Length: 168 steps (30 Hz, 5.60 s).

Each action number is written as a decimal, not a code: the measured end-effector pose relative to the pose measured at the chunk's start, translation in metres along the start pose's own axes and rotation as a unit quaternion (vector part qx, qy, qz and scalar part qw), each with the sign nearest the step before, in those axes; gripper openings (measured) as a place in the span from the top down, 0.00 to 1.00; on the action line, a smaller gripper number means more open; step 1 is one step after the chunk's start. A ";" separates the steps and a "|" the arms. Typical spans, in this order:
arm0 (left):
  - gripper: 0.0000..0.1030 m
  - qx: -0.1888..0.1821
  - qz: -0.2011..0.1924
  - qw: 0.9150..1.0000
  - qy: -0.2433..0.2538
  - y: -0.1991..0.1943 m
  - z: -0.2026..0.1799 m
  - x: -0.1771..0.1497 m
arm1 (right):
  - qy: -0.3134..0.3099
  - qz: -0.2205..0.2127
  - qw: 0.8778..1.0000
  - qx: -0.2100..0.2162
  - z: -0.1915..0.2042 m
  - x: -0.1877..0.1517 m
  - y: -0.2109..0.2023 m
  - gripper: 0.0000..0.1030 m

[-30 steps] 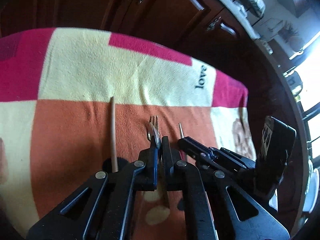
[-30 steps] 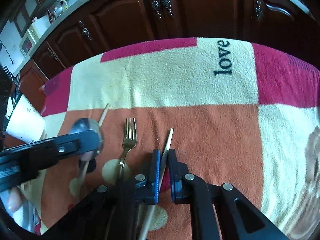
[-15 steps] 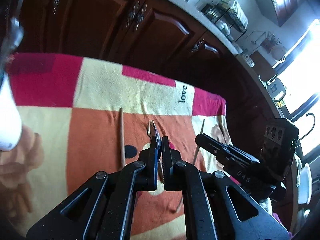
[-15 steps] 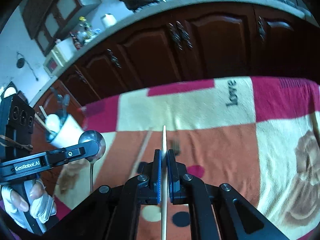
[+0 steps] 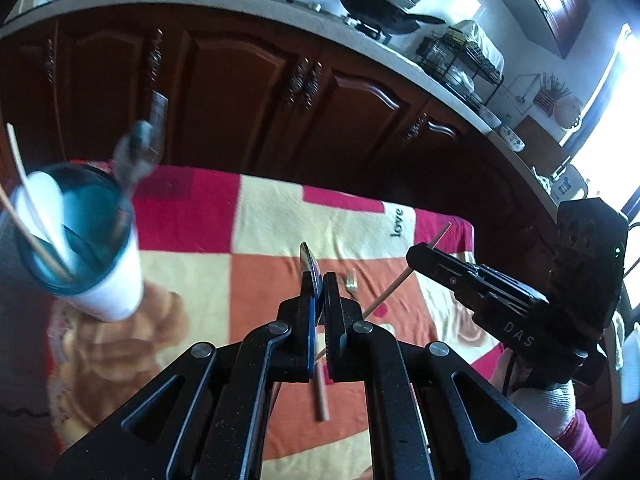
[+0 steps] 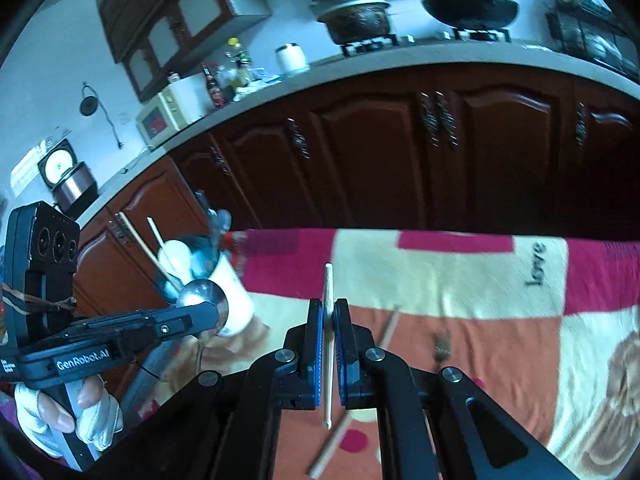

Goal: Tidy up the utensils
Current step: 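Lift and carry fork and chopstick over the white cup with both tools, then open left tool dropping fork in cup while right drops chopstick, then move both tools back over the last utensils on the blanket, then close left tool on a wooden chopstick while right tool grasps a gold fork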

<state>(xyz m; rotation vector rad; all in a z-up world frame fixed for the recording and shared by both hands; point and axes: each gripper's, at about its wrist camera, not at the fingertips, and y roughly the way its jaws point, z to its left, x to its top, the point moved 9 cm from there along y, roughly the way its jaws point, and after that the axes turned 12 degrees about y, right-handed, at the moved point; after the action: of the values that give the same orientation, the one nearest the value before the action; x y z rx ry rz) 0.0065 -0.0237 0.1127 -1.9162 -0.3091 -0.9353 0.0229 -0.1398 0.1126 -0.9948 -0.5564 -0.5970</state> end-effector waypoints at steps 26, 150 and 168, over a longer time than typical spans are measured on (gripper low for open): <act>0.98 0.044 -0.119 0.990 -0.058 -0.086 0.135 0.087 | -0.057 -0.050 0.992 0.105 0.173 0.073 0.023 0.95; 0.45 0.067 0.044 0.997 0.008 0.077 0.006 -0.061 | 0.126 0.070 0.984 -0.103 -0.148 -0.081 0.040 0.67; 0.45 0.014 0.132 0.991 0.011 0.207 -0.008 -0.029 | 0.049 0.104 0.992 -0.043 -0.169 -0.045 0.119 0.69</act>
<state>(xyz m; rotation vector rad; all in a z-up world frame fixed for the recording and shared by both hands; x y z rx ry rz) 0.0989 -0.1335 -0.0396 -1.8659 -0.0509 -0.7707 0.0987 -0.2310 -0.0624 -1.0827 -0.3365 -0.4844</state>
